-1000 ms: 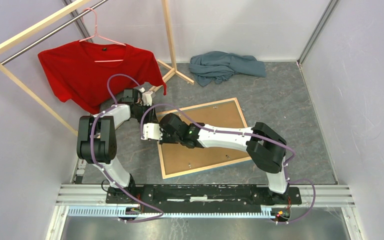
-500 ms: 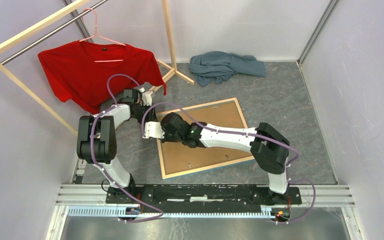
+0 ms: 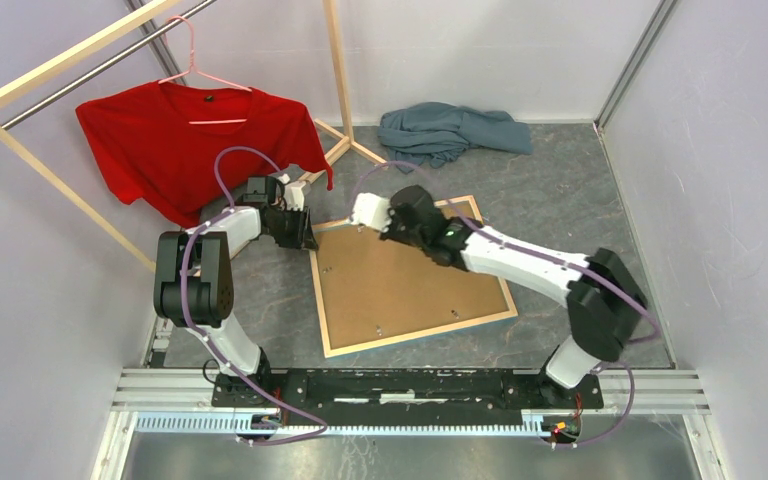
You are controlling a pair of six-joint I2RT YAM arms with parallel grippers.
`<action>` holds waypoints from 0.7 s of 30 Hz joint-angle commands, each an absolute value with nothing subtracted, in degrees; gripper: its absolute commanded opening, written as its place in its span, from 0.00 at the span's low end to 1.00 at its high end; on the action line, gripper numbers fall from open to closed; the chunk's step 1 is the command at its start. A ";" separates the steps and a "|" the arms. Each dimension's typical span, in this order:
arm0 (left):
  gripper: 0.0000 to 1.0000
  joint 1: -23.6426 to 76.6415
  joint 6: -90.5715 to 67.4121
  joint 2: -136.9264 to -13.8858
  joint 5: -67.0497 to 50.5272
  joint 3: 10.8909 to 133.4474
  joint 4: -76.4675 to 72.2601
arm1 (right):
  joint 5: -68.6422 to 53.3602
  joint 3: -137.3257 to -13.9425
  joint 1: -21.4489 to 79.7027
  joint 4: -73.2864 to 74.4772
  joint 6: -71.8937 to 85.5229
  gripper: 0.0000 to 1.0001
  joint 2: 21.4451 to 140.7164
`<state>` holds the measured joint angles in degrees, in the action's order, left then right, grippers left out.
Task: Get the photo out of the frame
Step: Release the photo frame item from the photo frame.
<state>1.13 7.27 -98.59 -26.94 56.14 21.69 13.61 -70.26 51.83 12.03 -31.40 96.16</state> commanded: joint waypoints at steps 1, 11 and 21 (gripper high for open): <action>0.32 2.07 6.98 -98.10 -27.35 59.63 21.89 | 14.69 -64.29 46.01 7.98 -31.55 0.00 86.61; 0.32 5.53 6.41 -101.60 -25.69 62.43 20.63 | 13.81 -47.19 33.49 7.83 -34.26 0.00 65.88; 0.32 5.57 4.99 -98.51 -25.98 58.80 17.26 | 5.75 -34.67 33.48 15.34 -41.73 0.00 49.98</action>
